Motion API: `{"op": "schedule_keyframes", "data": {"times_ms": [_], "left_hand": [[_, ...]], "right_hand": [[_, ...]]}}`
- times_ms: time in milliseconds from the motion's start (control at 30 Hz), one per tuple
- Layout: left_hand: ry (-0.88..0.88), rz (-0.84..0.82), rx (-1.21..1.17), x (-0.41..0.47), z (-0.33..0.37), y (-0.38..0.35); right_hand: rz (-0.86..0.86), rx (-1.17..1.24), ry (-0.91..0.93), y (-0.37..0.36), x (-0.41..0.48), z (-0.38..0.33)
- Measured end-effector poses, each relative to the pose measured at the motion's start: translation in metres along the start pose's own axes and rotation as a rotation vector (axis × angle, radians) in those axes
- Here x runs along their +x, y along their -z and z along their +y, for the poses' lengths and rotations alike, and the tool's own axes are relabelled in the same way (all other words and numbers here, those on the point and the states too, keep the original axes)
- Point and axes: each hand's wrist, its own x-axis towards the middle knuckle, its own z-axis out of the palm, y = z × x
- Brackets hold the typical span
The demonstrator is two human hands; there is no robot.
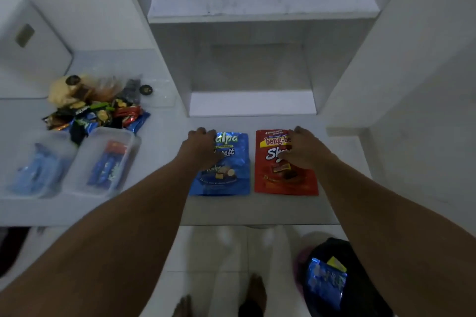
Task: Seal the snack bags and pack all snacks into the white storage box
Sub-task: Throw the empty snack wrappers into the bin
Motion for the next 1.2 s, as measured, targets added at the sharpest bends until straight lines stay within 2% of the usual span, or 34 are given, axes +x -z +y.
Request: {"op": "schedule_keyframes", "data": {"times_ms": [200, 433, 533, 700, 867, 1000, 1200], "left_hand": [[0.081, 0.008, 0.008, 0.007, -0.004, -0.012], [0.089, 0.002, -0.001, 0.017, -0.009, -0.003], [0.057, 0.008, 0.0, 0.02, -0.013, 0.0], [0.004, 0.071, 0.145, 0.019, -0.013, 0.002], [-0.037, 0.068, -0.065, 0.019, -0.017, 0.005], [-0.088, 0.083, -0.086, 0.016, -0.017, 0.016], [-0.141, 0.157, 0.089, 0.01, -0.016, 0.03]], "right_hand": [[0.03, -0.08, 0.015, -0.004, 0.015, 0.006], [-0.007, -0.064, 0.002, 0.003, 0.024, 0.001], [0.023, -0.034, 0.004, 0.003, 0.025, 0.002], [0.012, -0.049, 0.021, 0.003, 0.023, 0.003], [0.063, -0.007, -0.002, 0.007, 0.013, 0.0], [0.017, 0.107, 0.006, 0.008, 0.009, 0.001], [0.044, 0.08, -0.009, 0.019, -0.001, -0.012]]}}
